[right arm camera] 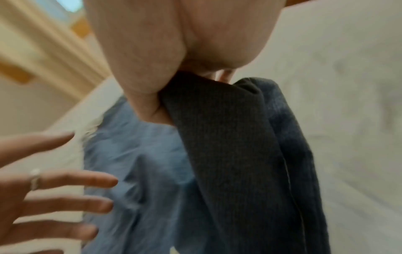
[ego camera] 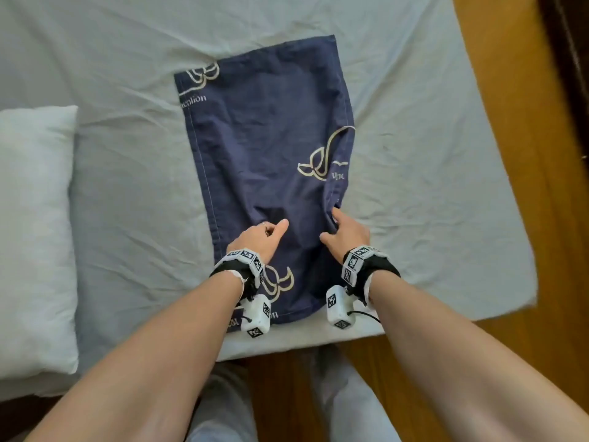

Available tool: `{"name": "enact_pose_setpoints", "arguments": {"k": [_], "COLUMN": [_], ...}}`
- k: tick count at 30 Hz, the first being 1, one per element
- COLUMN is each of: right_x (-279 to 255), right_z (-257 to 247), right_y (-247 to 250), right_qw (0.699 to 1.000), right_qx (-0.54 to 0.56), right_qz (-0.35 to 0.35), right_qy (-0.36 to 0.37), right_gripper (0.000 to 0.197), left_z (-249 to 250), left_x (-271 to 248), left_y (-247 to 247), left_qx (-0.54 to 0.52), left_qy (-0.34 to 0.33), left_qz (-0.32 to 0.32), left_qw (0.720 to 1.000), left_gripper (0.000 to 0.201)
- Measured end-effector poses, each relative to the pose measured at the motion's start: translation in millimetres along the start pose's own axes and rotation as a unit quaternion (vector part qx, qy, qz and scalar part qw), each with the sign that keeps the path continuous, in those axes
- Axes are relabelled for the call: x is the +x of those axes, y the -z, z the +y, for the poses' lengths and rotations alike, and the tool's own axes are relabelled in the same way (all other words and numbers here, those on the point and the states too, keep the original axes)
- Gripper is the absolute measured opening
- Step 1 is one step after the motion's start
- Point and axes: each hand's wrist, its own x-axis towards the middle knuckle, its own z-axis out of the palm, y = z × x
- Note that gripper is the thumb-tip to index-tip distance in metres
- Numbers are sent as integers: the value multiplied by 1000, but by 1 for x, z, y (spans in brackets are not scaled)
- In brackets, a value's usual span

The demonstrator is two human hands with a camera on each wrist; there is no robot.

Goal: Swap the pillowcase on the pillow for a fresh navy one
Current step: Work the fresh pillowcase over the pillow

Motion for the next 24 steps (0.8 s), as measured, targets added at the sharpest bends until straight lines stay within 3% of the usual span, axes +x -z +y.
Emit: {"name": "enact_pose_setpoints", "arguments": {"k": [2,4,8,10,13,15,18,20,22,24], "right_x": [-13,-30,-71,-88,-115,-127,-149,-163,-173,-173], "right_z": [-32,-61,-114,-132,-154,-155,-154,-167,-189,-215], "right_y": [2,-1,-29,-50,-87,-115,-151,-168,-180,-190], "right_qw": [994,978,939,930,930,931,926,926,932,948], "right_qx": [-11,-52,-154,-175,-166,-160,-192,-166,-140,-115], "right_qz": [-64,-132,-211,-234,-270,-289,-309,-329,-327,-285], "right_qy": [82,155,226,223,189,154,99,77,75,79], "right_gripper": [49,59,72,74,79,63,20,8,17,43], "left_z": [-9,-23,-48,-71,-128,-162,-211,-242,-273,-301], "left_x": [-9,-17,-38,-37,-29,-31,-36,-39,-44,-52], "left_y": [24,49,101,113,120,126,141,157,173,185], "left_qx": [-111,-200,-183,-147,-86,-94,-114,-138,-177,-193], "left_qy": [17,-4,-35,-22,-1,18,57,73,84,90], "left_qz": [26,42,-3,-29,-2,43,98,117,139,138], "left_qw": [993,979,982,988,996,994,987,981,971,967], "left_gripper": [83,86,46,21,10,8,24,27,27,26]}}
